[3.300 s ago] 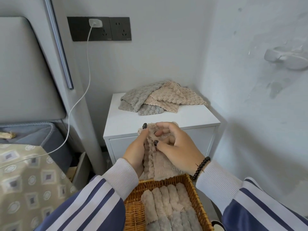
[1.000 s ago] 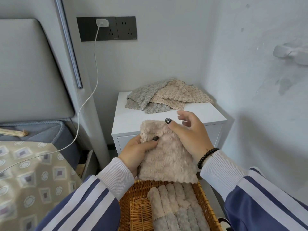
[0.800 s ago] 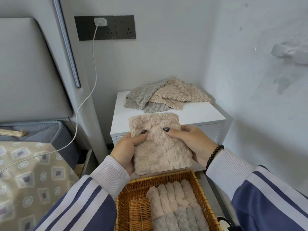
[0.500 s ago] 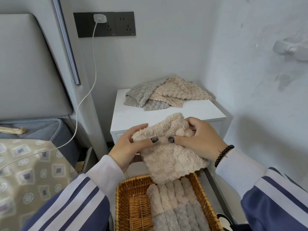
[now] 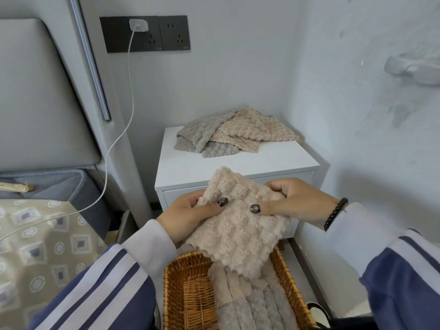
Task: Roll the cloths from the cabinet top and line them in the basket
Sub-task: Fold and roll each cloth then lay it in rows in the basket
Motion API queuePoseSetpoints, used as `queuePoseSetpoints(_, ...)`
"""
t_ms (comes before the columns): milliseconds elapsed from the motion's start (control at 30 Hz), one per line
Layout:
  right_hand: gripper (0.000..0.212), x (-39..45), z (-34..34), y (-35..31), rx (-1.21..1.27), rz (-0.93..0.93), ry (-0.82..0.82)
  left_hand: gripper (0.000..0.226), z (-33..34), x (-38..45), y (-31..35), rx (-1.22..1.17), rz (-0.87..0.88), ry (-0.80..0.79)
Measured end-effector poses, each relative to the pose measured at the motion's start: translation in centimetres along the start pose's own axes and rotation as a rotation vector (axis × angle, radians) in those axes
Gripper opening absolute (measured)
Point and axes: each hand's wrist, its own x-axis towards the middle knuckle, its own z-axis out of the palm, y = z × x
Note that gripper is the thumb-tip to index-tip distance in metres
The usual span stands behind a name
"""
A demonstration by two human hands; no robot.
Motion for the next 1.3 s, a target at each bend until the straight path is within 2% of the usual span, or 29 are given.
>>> queuePoseSetpoints(33, 0.063, -0.1, -0.4, 0.3, 0.089, 0.018, 0.016, 0.017, 0.0, 0.0, 0.1, -0.066, 0.01, 0.026)
queuePoseSetpoints(133, 0.057, -0.2, -1.2, 0.9, 0.481, 0.067, 0.073, 0.026, 0.3, -0.1, 0.3, -0.22, 0.042, 0.084)
queuePoseSetpoints(267, 0.1, -0.4, -0.3, 1.0, 0.843, 0.063, 0.088, 0.033, 0.9, -0.2, 0.1, -0.327, 0.078, 0.099)
queuePoseSetpoints(333, 0.105, -0.4, 1.2, 0.8, 0.924, 0.088, 0.042, 0.035, 1.3, -0.1, 0.0, -0.358, 0.098, 0.107)
queuePoseSetpoints(400, 0.095, -0.6, 2.6, 0.3, 0.91, 0.088, 0.006, 0.037, 1.7, 0.0, 0.0, -0.338, 0.124, 0.123)
queuePoseSetpoints(500, 0.053, -1.0, 2.9, 0.0, 0.787, 0.07, 0.05, 0.034, 2.1, 0.4, 0.1, -0.238, 0.154, 0.145)
queuePoseSetpoints(533, 0.047, -1.1, 2.6, 0.0, 0.75, 0.077, 0.08, 0.033, 2.2, 0.5, 0.2, -0.208, 0.154, 0.153)
queuePoseSetpoints(633, 0.047, -1.2, 1.5, 0.3, 0.663, 0.074, 0.13, 0.038, 2.1, 0.8, 0.3, -0.149, 0.143, 0.138)
queuePoseSetpoints(767, 0.04, -2.1, 0.1, 0.6, 0.632, 0.062, 0.081, 0.036, 1.9, 0.6, 0.4, -0.068, 0.07, 0.067)
queuePoseSetpoints(900, 0.035, -3.0, -0.9, 1.0, 0.703, 0.074, 0.023, 0.031, 1.4, 0.1, 0.4, -0.055, 0.002, -0.037)
queuePoseSetpoints(1100, 0.033, -3.7, -1.7, 1.4, 0.806, 0.054, -0.032, 0.057, 0.8, -0.6, -0.1, -0.146, 0.031, -0.146)
queuePoseSetpoints(1200, 0.047, -3.7, -2.1, 1.8, 0.862, -0.059, -0.109, 0.069, 0.2, -0.7, 0.0, -0.146, 0.052, -0.234)
queuePoseSetpoints(1300, 0.053, -3.6, -2.2, 1.9, 0.866, -0.135, -0.161, 0.064, -0.5, -0.8, -0.2, -0.191, 0.102, -0.293)
